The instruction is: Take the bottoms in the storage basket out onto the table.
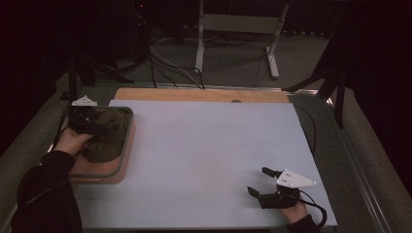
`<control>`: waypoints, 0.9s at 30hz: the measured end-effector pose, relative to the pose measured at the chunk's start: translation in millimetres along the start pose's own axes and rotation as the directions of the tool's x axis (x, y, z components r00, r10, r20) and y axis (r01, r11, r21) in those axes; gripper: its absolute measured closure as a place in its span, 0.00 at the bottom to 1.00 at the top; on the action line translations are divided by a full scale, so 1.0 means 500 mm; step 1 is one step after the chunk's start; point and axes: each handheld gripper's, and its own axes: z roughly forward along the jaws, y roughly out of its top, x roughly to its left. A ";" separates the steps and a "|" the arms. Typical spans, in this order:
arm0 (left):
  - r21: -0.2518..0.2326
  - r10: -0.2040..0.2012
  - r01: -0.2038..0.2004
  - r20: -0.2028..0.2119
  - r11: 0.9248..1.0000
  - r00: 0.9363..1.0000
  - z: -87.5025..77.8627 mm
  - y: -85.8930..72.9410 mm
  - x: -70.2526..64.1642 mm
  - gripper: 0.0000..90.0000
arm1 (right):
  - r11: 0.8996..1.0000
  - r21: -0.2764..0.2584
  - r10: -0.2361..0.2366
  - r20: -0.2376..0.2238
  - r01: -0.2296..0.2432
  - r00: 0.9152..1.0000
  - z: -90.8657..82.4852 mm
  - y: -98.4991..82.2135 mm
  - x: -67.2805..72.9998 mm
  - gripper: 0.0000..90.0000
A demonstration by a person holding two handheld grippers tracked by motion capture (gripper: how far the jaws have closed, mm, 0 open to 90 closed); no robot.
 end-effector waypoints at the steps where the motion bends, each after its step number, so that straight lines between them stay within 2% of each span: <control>1: 0.004 -0.005 0.005 -0.020 1.000 1.000 0.004 0.001 0.005 0.00 | 1.000 0.000 0.001 -0.001 -0.001 1.000 0.000 0.000 0.000 0.11; 5: 0.014 -0.018 0.018 -0.024 1.000 1.000 0.012 0.001 0.016 0.00 | 1.000 0.001 0.003 -0.003 -0.003 1.000 0.000 -0.001 0.000 0.11; 7: 0.019 -0.015 0.016 -0.042 1.000 0.999 0.017 0.001 0.019 0.00 | 1.000 0.005 0.004 -0.004 -0.004 1.000 0.001 -0.001 0.001 0.12; 9: 0.021 -0.021 0.022 -0.035 1.000 0.999 0.020 0.001 0.022 0.00 | 1.000 0.005 0.004 -0.005 -0.004 1.000 0.002 -0.001 0.001 0.12; 11: 0.035 -0.026 0.028 -0.052 0.999 0.998 0.030 0.000 0.027 0.00 | 1.000 0.001 0.005 -0.006 -0.005 1.000 0.001 -0.001 0.001 0.12; 13: 0.028 -0.036 0.037 -0.051 0.999 0.998 0.034 -0.001 0.030 0.00 | 1.000 0.005 0.006 -0.006 -0.006 1.000 0.001 -0.001 0.000 0.12; 17: 0.035 -0.015 0.017 -0.057 0.999 0.998 0.041 0.000 0.031 0.00 | 1.000 0.006 0.006 -0.008 -0.006 1.000 0.002 -0.001 0.001 0.11; 19: 0.068 0.013 -0.007 -0.085 0.998 0.996 0.046 0.001 0.035 0.00 | 1.000 0.007 0.008 -0.009 -0.008 1.000 0.002 -0.002 0.001 0.12; 21: 0.083 -0.006 0.014 -0.096 0.996 0.995 0.050 0.000 0.040 0.01 | 1.000 0.008 0.007 -0.008 -0.007 1.000 0.002 -0.002 0.001 0.12; 22: 0.081 -0.008 0.018 -0.120 0.997 0.993 0.052 -0.001 0.042 0.01 | 1.000 0.007 0.008 -0.009 -0.008 1.000 0.002 -0.002 0.001 0.11; 27: 0.117 -0.037 0.052 -0.126 0.992 0.991 0.065 -0.005 0.054 0.01 | 1.000 0.008 0.008 -0.009 -0.008 1.000 0.002 -0.002 0.000 0.12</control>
